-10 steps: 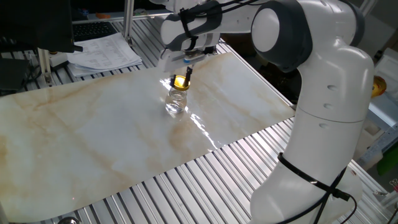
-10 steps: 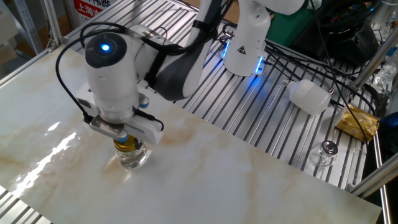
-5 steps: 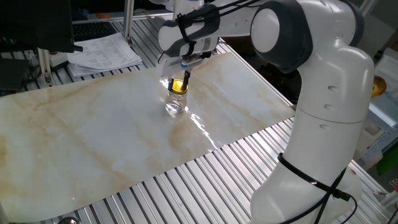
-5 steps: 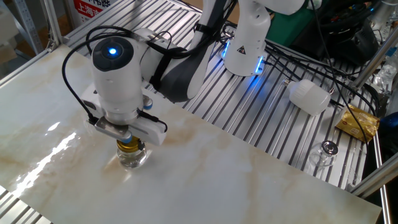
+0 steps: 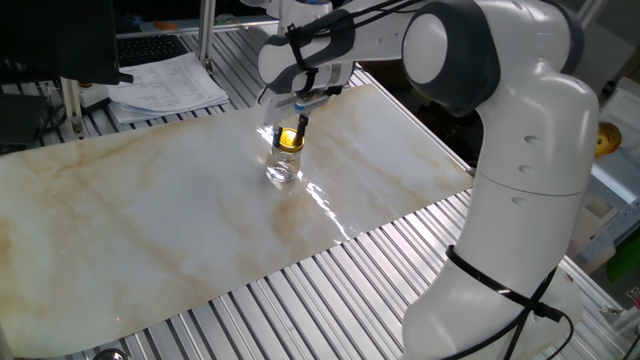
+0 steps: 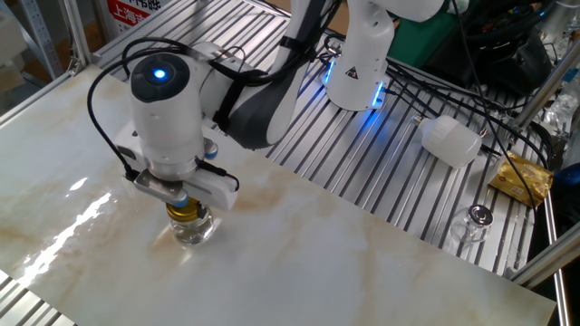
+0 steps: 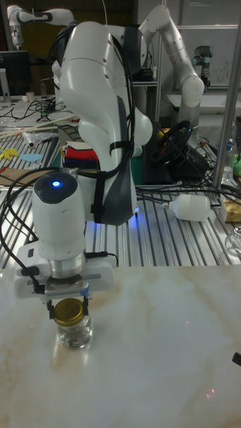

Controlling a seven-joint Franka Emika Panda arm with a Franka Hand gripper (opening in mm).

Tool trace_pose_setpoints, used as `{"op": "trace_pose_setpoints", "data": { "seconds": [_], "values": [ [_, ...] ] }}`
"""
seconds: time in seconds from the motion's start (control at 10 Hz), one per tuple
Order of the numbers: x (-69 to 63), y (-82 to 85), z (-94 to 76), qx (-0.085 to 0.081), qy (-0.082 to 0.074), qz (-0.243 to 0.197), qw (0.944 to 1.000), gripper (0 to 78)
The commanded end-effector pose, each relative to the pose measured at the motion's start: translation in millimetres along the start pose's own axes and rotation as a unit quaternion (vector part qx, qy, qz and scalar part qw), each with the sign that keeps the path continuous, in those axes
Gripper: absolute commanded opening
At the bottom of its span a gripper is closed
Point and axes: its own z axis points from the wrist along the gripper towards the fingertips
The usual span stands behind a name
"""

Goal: Screw the lid onto the jar

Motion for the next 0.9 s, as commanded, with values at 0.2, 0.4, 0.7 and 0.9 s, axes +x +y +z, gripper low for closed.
{"op": "trace_pose_setpoints", "data": {
  "seconds": [0.2,0.4,0.7,0.9],
  "values": [
    [-2.3,1.0,0.5,0.000,-0.003,0.000,1.0000,1.1],
    [-2.3,4.3,-1.3,0.001,-0.003,0.002,1.0000,1.1],
    [-2.4,4.4,-1.2,0.000,-0.003,0.002,1.0000,1.1],
    [-2.7,5.4,-0.8,0.000,-0.003,0.001,1.0000,1.1]
  ]
}}
